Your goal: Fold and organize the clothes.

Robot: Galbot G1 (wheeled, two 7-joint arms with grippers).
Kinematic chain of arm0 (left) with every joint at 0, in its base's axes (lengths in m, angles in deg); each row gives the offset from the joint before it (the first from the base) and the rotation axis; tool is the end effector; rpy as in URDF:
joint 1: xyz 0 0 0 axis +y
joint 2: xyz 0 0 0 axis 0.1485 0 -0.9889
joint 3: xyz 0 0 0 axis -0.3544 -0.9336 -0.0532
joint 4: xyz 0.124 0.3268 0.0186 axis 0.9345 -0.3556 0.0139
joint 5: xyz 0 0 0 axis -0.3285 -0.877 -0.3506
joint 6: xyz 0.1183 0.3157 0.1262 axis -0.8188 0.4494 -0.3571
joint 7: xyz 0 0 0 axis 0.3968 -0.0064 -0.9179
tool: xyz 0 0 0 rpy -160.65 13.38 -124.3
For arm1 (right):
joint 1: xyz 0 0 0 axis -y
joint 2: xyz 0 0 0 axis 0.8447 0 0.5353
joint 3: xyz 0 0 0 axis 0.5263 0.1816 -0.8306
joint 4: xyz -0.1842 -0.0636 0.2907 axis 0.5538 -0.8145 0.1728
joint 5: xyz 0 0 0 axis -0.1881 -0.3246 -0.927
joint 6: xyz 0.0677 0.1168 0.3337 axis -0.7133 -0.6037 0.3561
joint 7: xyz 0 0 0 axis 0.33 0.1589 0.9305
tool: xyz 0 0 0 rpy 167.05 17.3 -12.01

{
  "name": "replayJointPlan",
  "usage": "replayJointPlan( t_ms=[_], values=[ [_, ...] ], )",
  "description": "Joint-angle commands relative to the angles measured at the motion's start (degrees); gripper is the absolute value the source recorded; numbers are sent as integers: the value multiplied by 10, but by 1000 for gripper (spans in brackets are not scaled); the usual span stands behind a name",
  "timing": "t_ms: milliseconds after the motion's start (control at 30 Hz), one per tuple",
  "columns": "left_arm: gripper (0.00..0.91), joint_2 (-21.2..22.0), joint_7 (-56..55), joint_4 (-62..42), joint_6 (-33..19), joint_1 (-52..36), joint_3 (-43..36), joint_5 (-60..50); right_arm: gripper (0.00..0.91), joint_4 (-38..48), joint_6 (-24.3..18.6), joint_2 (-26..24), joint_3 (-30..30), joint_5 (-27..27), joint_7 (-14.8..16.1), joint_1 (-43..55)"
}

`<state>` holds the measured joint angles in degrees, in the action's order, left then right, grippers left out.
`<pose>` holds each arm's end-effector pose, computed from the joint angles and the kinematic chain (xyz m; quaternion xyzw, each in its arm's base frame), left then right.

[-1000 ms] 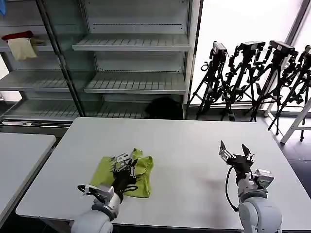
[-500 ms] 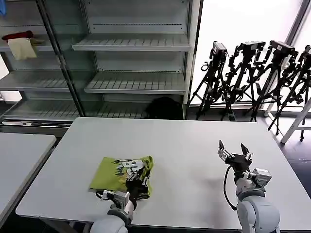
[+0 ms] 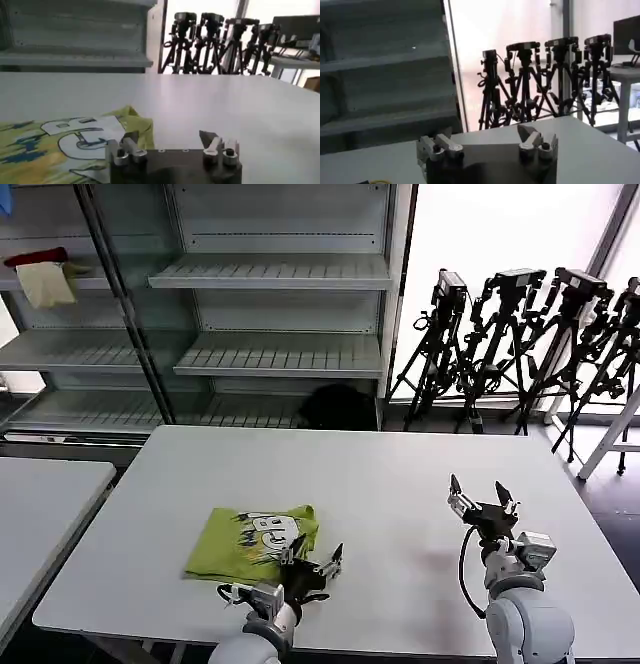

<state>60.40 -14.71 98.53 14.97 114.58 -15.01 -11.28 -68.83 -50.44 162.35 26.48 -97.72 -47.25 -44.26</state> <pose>0.2303 -0.0921 -0.2830 -0.1842 -0.9672 0.0299 0.1724 0.2665 -0.0609 -0.2172 -0.0554 -0.9946 -0.0598 0.0640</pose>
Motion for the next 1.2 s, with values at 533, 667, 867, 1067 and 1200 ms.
replayJointPlan(
  t_ms=[533,667,867,1067,1200],
  values=[
    [907,-140,104,-17,-13,20,339,114,907,-1,0,-11,38,40,38,16],
    [907,-130,105,-34,-3,20,324,121,907,-1,-3,-13,36,44,41,16],
    [907,-118,106,-51,-3,30,312,125,907,4,-8,-11,32,47,37,12],
    [907,-111,107,-55,-2,37,304,123,907,8,-10,-9,29,44,32,13],
    [736,-105,107,-55,6,36,296,123,907,10,-10,-5,29,39,26,13]
  ],
)
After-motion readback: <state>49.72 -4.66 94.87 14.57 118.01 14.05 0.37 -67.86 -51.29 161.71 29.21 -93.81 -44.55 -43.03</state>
